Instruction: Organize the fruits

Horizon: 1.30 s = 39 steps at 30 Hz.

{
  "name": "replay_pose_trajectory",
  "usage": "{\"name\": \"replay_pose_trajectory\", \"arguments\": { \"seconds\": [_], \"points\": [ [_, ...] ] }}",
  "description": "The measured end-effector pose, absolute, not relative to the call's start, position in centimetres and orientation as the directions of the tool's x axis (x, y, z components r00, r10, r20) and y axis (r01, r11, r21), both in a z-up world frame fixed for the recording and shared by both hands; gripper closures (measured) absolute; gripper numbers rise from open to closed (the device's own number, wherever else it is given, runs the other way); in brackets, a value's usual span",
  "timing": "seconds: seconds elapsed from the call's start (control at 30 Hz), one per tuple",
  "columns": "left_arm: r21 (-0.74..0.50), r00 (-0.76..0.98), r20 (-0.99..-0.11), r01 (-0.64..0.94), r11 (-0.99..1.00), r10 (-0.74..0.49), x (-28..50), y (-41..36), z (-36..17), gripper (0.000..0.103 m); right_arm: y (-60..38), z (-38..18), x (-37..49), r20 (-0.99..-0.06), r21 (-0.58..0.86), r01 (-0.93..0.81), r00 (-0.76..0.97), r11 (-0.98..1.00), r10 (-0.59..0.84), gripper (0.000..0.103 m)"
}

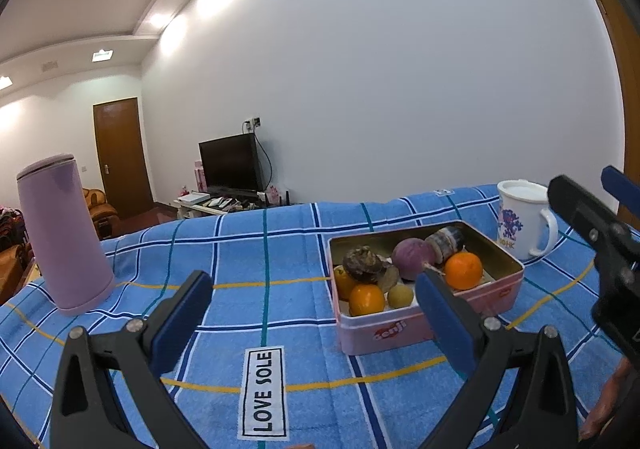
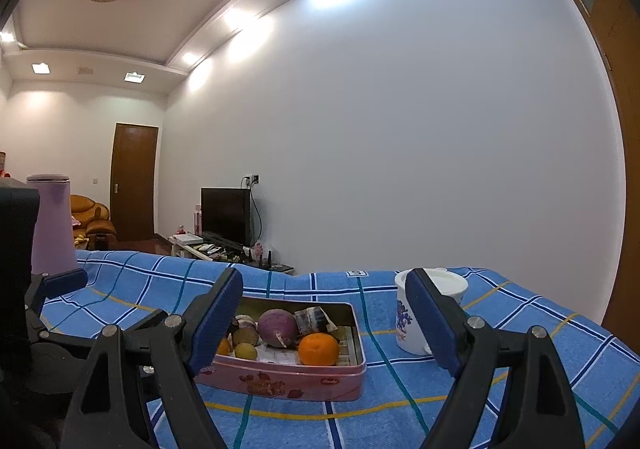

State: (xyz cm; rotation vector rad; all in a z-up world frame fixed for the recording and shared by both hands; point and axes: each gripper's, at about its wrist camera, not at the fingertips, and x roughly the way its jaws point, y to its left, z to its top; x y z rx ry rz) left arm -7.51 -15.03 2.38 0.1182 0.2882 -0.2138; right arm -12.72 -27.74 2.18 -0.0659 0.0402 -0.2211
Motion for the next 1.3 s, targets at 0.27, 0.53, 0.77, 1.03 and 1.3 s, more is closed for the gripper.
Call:
{"name": "replay_pose_trajectory", "arguments": {
  "seconds": [0.27, 0.53, 0.77, 1.03, 1.3],
  "points": [
    [0.077, 0.938, -0.291, 0.22, 0.973, -0.189, -7.7, -14.8, 2.3, 0.0, -27.8, 2.2, -12.4, -0.045, -0.072, 0.203, 0.977, 0.976, -0.207, 0.018],
    [0.081, 0.939, -0.289, 0.22, 0.972, -0.189, -7.7, -14.8, 2.2, 0.0, -28.3, 2.2, -11.9, -0.061, -0.054, 0.199, 0.977, 0.978, -0.202, 0.018],
    [0.081, 0.939, -0.289, 0.22, 0.972, -0.188, -7.8, -14.7, 2.2, 0.0, -28.4, 2.2, -11.7, -0.069, -0.047, 0.2, 0.977, 0.979, -0.203, 0.018],
    [0.076, 0.937, -0.296, 0.217, 0.973, -0.186, -7.8, -14.7, 2.1, 0.0, -28.5, 2.1, -11.6, -0.072, -0.048, 0.201, 0.976, 0.978, -0.204, 0.018],
    [0.075, 0.937, -0.297, 0.216, 0.973, -0.185, -7.7, -14.6, 2.2, 0.0, -28.6, 1.9, -11.5, -0.073, -0.046, 0.206, 0.975, 0.978, -0.209, 0.018]
  ]
}}
